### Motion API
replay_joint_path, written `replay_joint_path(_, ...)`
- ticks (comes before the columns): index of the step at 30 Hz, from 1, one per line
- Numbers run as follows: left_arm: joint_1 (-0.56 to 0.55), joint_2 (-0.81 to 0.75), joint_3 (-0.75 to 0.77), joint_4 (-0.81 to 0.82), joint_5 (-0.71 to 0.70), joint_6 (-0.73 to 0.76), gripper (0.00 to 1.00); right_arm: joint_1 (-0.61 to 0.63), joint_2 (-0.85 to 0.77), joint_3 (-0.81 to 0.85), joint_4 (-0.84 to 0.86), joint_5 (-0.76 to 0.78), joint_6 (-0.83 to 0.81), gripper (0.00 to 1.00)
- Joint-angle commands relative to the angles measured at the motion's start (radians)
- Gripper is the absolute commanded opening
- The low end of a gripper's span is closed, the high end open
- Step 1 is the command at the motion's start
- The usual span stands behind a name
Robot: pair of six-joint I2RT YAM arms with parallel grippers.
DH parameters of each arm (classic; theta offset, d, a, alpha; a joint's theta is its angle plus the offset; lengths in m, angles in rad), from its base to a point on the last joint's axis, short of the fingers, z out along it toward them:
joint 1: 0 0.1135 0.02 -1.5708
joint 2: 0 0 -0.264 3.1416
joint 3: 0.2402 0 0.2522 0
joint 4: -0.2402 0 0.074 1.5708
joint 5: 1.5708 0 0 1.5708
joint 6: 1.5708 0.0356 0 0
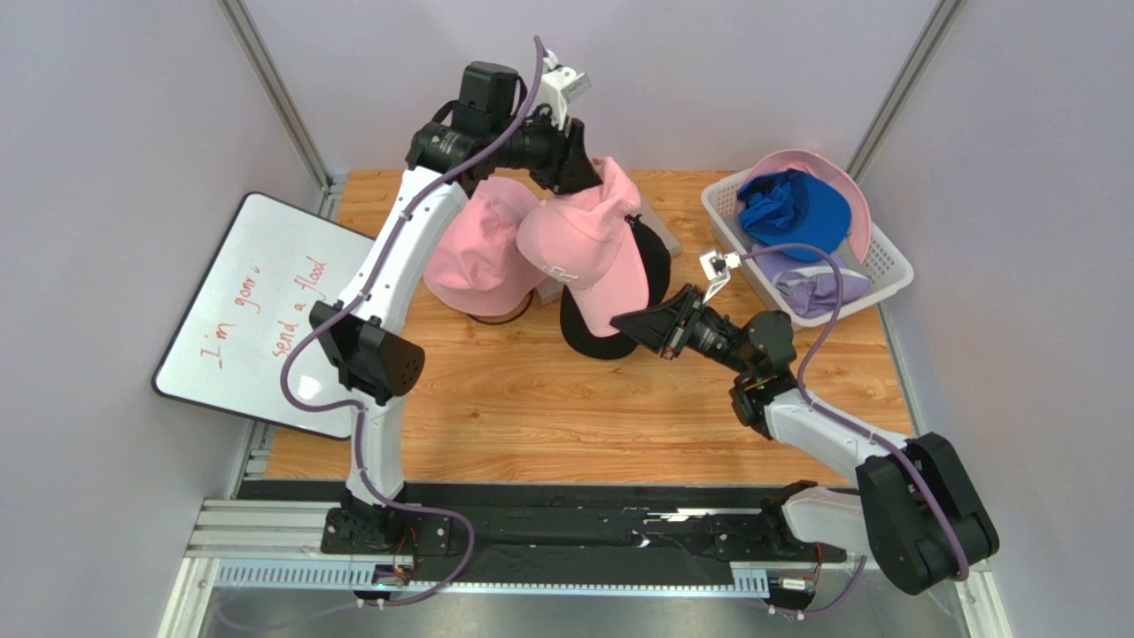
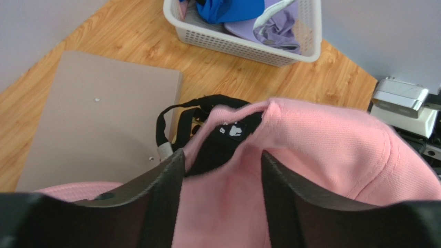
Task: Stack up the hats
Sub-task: Stack the hat on the hat.
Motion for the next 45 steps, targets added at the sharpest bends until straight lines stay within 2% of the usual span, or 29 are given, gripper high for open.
replay_joint_path(1,0.002,0.001,0.053,0.006,-0.074,0.003,0.93,-0.029,0.024,-0.011,0.188,0.057,0.05,0.0)
replay_joint_path(2,0.002,-0.007,0.051,0.006,-0.089,0.003,0.99,-0.037,0.025,-0.02,0.194,0.064,0.051,0.0)
replay_joint_path(9,0.002,-0.146,-0.037,0.064,-0.31,-0.017,1.0,-0.067,0.057,-0.08,0.251,0.1,0.087,0.0)
replay_joint_path(16,-0.014,-0.292,-0.221,0.162,-0.321,-0.058,1.0,-0.074,0.061,-0.151,0.281,0.179,0.139,0.0)
replay_joint_path(21,-0.133,-0.418,-0.369,0.276,-0.497,0.008,1.0,-0.077,-0.025,-0.198,0.222,0.248,0.148,0.0)
replay_joint_path(23,-0.169,-0.445,-0.432,0.31,-0.487,0.008,1.0,-0.077,-0.054,-0.197,0.11,0.295,0.134,0.0)
replay_joint_path(30,-0.241,-0.442,-0.591,0.38,-0.507,-0.024,1.0,-0.077,-0.154,-0.223,-0.021,0.38,0.13,0.0)
replay_joint_path(35,-0.27,-0.37,-0.591,0.416,-0.568,-0.032,1.0,-0.077,-0.202,-0.246,-0.082,0.416,0.133,0.0)
replay_joint_path(39,-0.276,-0.349,-0.602,0.429,-0.557,-0.057,1.0,-0.077,-0.216,-0.261,-0.088,0.432,0.152,0.0)
replay_joint_path(45,-0.277,-0.379,-0.709,0.603,-0.499,-0.092,1.0,-0.075,-0.225,-0.289,-0.09,0.479,0.169,0.0)
